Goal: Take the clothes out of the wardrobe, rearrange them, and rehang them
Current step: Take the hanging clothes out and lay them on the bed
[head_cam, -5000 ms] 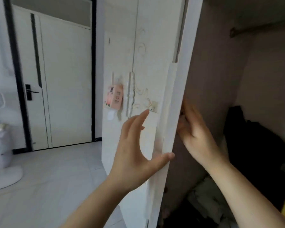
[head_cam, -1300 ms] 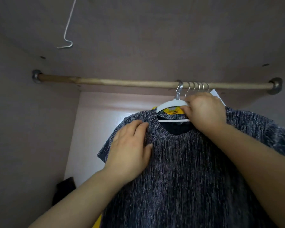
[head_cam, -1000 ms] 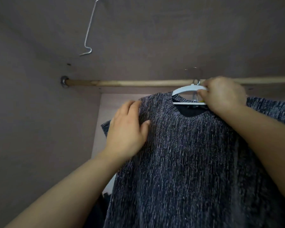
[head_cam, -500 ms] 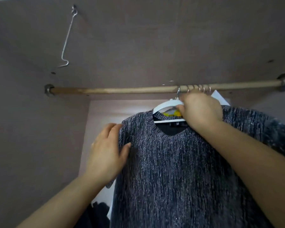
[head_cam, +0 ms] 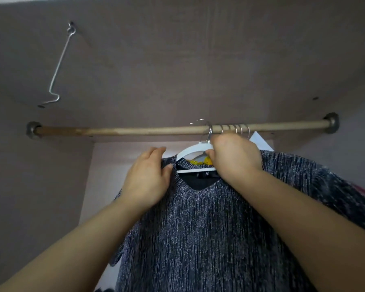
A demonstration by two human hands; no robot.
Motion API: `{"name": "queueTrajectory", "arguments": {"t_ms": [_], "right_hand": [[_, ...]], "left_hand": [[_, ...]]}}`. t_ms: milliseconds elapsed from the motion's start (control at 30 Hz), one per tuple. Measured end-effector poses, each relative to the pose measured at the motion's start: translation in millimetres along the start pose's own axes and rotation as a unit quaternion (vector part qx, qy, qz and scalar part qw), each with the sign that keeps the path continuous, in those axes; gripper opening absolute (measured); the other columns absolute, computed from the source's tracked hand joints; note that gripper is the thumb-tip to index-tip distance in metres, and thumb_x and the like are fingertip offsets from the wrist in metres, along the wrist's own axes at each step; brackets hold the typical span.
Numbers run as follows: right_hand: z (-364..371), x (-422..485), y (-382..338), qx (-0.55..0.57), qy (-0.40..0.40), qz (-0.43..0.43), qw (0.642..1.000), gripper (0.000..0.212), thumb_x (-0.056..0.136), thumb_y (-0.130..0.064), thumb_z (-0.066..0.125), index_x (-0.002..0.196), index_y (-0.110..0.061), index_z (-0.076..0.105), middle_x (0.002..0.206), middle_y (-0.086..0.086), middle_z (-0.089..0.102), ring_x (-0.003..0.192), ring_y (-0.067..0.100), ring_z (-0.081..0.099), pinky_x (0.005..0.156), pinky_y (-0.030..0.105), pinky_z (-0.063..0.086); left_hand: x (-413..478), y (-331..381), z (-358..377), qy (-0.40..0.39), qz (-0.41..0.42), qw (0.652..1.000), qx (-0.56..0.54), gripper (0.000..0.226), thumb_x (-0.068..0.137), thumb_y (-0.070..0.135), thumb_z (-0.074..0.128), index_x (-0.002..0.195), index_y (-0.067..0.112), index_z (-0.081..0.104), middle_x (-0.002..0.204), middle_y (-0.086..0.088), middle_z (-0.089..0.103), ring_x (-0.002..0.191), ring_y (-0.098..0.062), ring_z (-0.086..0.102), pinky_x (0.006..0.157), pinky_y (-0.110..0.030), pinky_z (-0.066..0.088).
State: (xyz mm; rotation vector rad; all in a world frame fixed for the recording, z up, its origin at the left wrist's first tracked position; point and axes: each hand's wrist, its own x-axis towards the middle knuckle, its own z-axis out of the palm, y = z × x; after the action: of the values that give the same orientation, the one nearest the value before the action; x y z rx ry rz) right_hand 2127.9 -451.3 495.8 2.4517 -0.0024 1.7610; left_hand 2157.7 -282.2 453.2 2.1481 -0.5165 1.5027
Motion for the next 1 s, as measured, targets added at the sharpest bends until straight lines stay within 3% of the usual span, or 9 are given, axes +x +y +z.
{"name": "queueTrajectory", "arguments": {"t_ms": [200, 267, 333, 433, 600, 700, 767, 867, 1000], "right_hand": [[-4.2, 4.2, 1.7, 0.002, 0.005, -0.019, 1.0, 0.013, 0.089, -0.011, 0.054, 0.1, -0.014, 0.062, 0.099, 0.007, 0.059, 0.084, 0.031, 0.062, 0.058, 0.029, 0.036], [-7.5, 1.5, 0.4, -0.005, -0.003, -0.021, 1.0, 0.011, 0.089, -0.011, 0.056, 0.097, -0.015, 0.062, 0.093, 0.005, 0.058, 0.08, 0.029, 0.061, 0.056, 0.028, 0.035], [-11.1, -1.2, -1.5, -0.019, -0.015, -0.026, 0.999, 0.006, 0.087, -0.009, 0.057, 0.087, -0.015, 0.057, 0.076, 0.002, 0.047, 0.069, 0.027, 0.054, 0.051, 0.027, 0.033], [-16.5, -5.9, -4.7, -0.032, -0.04, -0.029, 0.998, 0.021, 0.086, -0.001, 0.053, 0.079, -0.017, 0.041, 0.065, -0.001, 0.028, 0.062, 0.023, 0.041, 0.043, 0.026, 0.024], [-35.4, -12.1, -16.6, -0.027, -0.123, -0.008, 0.992, 0.03, 0.081, 0.003, 0.049, 0.062, -0.013, 0.034, 0.065, 0.001, 0.033, 0.069, 0.024, 0.042, 0.06, 0.029, 0.036], [-47.4, 2.4, -7.9, 0.005, -0.145, 0.005, 0.989, 0.012, 0.084, -0.002, 0.048, 0.085, -0.01, 0.058, 0.082, 0.004, 0.053, 0.081, 0.026, 0.051, 0.067, 0.028, 0.04], [-53.9, 16.5, 2.3, 0.023, -0.162, 0.018, 0.986, 0.026, 0.087, -0.008, 0.051, 0.109, -0.012, 0.064, 0.106, 0.007, 0.062, 0.098, 0.027, 0.058, 0.078, 0.028, 0.047], [-56.0, 30.1, 10.2, 0.026, -0.186, 0.016, 0.982, 0.026, 0.089, -0.017, 0.055, 0.112, -0.012, 0.065, 0.112, 0.007, 0.064, 0.102, 0.023, 0.06, 0.084, 0.028, 0.048], [-42.5, 36.5, 9.8, 0.07, -0.263, 0.012, 0.962, 0.024, 0.084, -0.016, 0.063, 0.108, -0.018, 0.068, 0.102, 0.004, 0.068, 0.081, 0.012, 0.055, 0.075, 0.025, 0.046]], "left_hand": [[36.2, 13.6, 15.1, -0.068, -0.007, 0.998, 0.006, 0.047, 0.098, 0.028, 0.04, 0.143, 0.016, 0.032, 0.146, -0.006, 0.037, 0.134, -0.024, 0.033, 0.106, -0.032, 0.029], [42.7, 13.9, 21.2, -0.089, -0.008, 0.996, 0.006, 0.041, 0.098, 0.029, 0.039, 0.137, 0.018, 0.04, 0.14, -0.007, 0.046, 0.128, -0.026, 0.041, 0.104, -0.033, 0.034], [46.2, 12.5, 28.0, -0.098, 0.003, 0.995, 0.006, 0.029, 0.097, 0.027, 0.04, 0.121, 0.021, 0.054, 0.12, -0.008, 0.061, 0.112, -0.03, 0.052, 0.093, -0.037, 0.043], [45.8, 9.9, 35.6, -0.092, 0.016, 0.996, -0.011, 0.02, 0.094, 0.021, 0.044, 0.106, 0.022, 0.061, 0.098, -0.005, 0.066, 0.092, -0.029, 0.056, 0.078, -0.037, 0.047], [41.5, 8.2, 42.4, -0.079, 0.009, 0.996, -0.04, 0.021, 0.093, 0.015, 0.046, 0.106, 0.021, 0.062, 0.092, -0.007, 0.065, 0.085, -0.027, 0.055, 0.067, -0.031, 0.041], [40.7, 7.0, 45.3, -0.067, 0.006, 0.997, -0.049, 0.024, 0.092, 0.013, 0.047, 0.11, 0.021, 0.061, 0.101, -0.008, 0.064, 0.093, -0.029, 0.055, 0.075, -0.033, 0.045], [41.2, 5.5, 45.7, -0.064, -0.001, 0.996, -0.056, 0.025, 0.092, 0.013, 0.048, 0.112, 0.022, 0.061, 0.105, -0.008, 0.062, 0.096, -0.029, 0.055, 0.078, -0.034, 0.045], [43.8, 0.9, 46.0, -0.062, -0.01, 0.996, -0.064, 0.025, 0.091, 0.012, 0.05, 0.11, 0.023, 0.062, 0.106, -0.008, 0.061, 0.096, -0.028, 0.055, 0.077, -0.032, 0.044], [45.3, -6.0, 41.2, -0.055, 0.008, 0.998, -0.043, 0.025, 0.091, 0.009, 0.048, 0.108, 0.022, 0.061, 0.101, -0.008, 0.058, 0.094, -0.027, 0.053, 0.072, -0.031, 0.04]]}}
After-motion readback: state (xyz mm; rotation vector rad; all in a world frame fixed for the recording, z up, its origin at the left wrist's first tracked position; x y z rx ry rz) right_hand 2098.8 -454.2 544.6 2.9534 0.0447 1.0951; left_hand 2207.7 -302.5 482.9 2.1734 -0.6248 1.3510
